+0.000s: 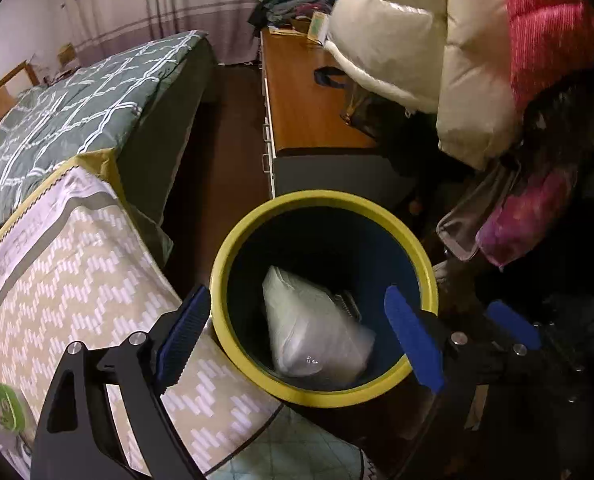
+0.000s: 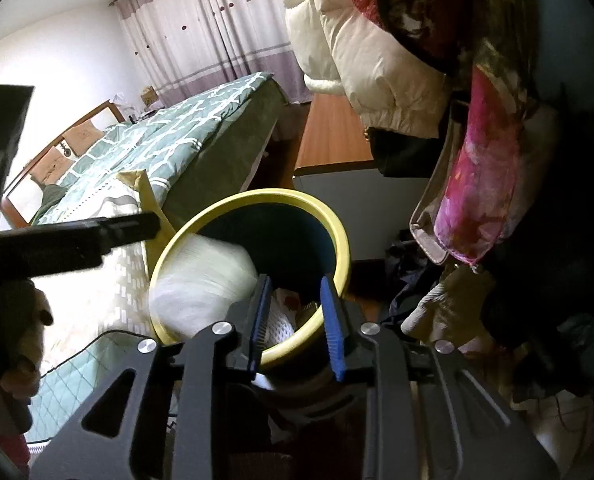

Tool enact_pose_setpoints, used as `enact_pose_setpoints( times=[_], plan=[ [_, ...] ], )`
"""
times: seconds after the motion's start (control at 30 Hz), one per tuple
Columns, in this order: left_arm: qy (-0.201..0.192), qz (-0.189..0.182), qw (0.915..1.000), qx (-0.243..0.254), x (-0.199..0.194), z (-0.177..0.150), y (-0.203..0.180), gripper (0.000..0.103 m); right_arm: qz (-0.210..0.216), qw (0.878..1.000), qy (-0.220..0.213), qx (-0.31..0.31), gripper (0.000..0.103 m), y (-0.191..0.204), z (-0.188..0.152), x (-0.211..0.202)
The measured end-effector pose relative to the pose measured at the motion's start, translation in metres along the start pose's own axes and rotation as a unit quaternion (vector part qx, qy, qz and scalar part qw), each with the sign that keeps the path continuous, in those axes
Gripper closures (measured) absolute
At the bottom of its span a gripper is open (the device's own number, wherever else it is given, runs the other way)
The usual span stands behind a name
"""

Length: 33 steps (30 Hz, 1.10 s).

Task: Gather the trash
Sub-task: 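Carry the white carton with the left gripper into the bin and release, then grasp the white-and-blue tube with the right gripper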

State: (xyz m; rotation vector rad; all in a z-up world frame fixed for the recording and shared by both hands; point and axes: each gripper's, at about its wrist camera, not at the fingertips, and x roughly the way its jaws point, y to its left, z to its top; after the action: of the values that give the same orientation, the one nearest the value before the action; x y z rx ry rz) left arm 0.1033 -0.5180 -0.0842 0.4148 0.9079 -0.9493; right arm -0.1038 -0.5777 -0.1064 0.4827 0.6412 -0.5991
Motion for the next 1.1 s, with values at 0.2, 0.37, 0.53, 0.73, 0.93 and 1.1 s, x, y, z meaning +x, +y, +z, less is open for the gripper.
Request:
enact_pose_setpoints(
  times=[0.2,0.37,0.53,0.73,0.93,1.1],
  plan=[
    [-0.056,0.016,0.9977,-0.034,-0.072,-0.037,0.039,0.011,0.015,1.000,0.004,-0.018,0.075,0.023,-0.001,0.003],
    [-0.108,0.047,0.9899,-0.079,-0.138,-0.088,0.083,0.005,0.034,0.998,0.010,-0.046,0.075,0.057,-0.007,0.005],
    [-0.158,0.125,0.9691,-0.142,-0.211,-0.161,0.140,0.005,0.065,0.994,0.018,-0.081,0.074,0.104,-0.016,0.006],
    [-0.182,0.212,0.9337,-0.224,-0.279,-0.248,0.203,0.005,0.113,0.982,0.038,-0.144,0.074,0.184,-0.034,0.010],
    [-0.192,0.257,0.9080,-0.270,-0.316,-0.300,0.240,0.005,0.173,0.962,0.052,-0.206,0.074,0.263,-0.055,0.001],
    [-0.197,0.261,0.9023,-0.281,-0.322,-0.313,0.251,0.005,0.228,0.933,0.074,-0.267,0.074,0.319,-0.082,-0.010]
  ],
)
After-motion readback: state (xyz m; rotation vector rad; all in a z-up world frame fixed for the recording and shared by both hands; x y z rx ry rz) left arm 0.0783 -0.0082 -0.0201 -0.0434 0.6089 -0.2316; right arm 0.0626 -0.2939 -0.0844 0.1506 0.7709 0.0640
